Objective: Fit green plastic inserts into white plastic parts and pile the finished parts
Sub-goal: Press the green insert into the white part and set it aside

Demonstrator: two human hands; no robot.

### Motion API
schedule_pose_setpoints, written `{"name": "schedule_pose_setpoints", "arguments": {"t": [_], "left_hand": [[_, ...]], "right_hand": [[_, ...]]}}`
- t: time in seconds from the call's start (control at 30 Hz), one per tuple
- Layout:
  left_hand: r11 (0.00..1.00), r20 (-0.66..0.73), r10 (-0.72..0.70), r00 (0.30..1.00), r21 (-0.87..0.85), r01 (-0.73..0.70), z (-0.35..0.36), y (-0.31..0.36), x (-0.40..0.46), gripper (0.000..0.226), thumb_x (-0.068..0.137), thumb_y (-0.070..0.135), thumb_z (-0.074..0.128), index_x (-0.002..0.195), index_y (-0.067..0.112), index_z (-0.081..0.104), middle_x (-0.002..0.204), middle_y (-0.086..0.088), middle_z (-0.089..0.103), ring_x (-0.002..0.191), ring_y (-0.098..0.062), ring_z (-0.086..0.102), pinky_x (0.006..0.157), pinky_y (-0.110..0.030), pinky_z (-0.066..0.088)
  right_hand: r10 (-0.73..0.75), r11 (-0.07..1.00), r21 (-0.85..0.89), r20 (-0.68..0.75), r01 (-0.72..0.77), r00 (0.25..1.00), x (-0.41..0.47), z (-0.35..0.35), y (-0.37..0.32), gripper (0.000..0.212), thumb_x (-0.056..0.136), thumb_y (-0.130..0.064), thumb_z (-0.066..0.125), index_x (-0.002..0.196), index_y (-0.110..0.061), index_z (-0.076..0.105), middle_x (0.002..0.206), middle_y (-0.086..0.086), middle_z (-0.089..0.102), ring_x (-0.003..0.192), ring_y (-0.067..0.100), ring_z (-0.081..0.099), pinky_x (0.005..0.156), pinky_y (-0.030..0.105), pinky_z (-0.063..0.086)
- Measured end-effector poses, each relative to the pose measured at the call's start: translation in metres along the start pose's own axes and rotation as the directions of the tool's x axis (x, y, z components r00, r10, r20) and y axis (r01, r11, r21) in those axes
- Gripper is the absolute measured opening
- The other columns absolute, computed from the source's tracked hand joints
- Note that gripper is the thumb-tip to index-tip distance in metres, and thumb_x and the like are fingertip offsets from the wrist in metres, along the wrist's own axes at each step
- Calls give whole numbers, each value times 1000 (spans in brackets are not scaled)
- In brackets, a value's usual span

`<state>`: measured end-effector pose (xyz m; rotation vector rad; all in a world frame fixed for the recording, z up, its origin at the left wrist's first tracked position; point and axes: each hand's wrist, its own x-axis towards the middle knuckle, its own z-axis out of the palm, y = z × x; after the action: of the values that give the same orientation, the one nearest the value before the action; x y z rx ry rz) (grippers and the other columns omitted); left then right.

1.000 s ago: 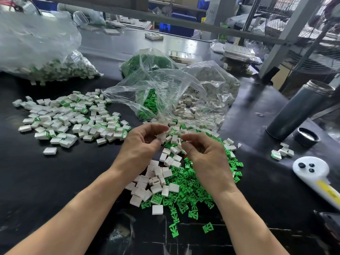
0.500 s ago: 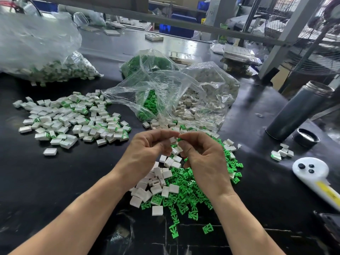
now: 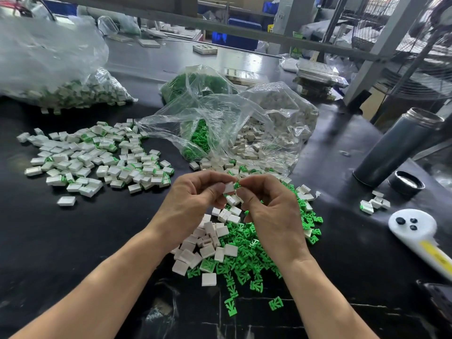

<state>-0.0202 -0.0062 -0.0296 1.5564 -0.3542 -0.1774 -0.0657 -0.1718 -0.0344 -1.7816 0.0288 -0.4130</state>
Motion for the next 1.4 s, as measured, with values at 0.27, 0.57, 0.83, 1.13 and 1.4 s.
{"name": "schedule_pose_setpoints", "arguments": {"t": [0.27,0.57,0.83,1.13,1.4], "left_hand": [[999,-14,6,1000,34,-6,0,-2,0,22,100,5,60,106,17,77,75,2,73,72,-15,67,75,-28,61],[999,-56,4,998,44,-1,2,-3,0,15,97,5,66,106,13,75,77,5,75,69,-9,69,70,-22,60],[997,-58,-20,998,-75,16,1,-4,1,13,87,4,74,100,8,76,77,-5,76,67,-16,70,67,-25,60],[994,-80,12,997,-109,-20,1,-6,2,28,75,23,79,99,11,76,84,-7,77,70,-17,72,68,-25,60],[1000,-81,-3,997,-10,3,0,-9,2,12,82,26,79,89,16,79,69,1,70,62,-14,60,59,-28,53]], "right_hand": [[-9,999,-38,21,10,1000,-1,-1,1,15,93,-12,76,96,-27,73,85,-5,74,76,12,69,71,46,62],[26,1000,-20,63,-24,998,0,-1,1,16,91,-11,77,93,-26,77,78,-7,74,65,3,64,57,19,52],[113,990,79,62,-118,992,0,3,1,11,92,-9,76,96,-19,76,77,2,74,64,13,66,57,27,56],[146,980,124,60,-152,987,-1,3,0,5,97,-12,71,91,-12,72,74,4,73,59,16,63,52,28,55],[76,996,-59,59,-73,995,-4,3,0,6,97,-20,72,92,-25,71,80,0,73,65,12,66,57,29,58]]}}
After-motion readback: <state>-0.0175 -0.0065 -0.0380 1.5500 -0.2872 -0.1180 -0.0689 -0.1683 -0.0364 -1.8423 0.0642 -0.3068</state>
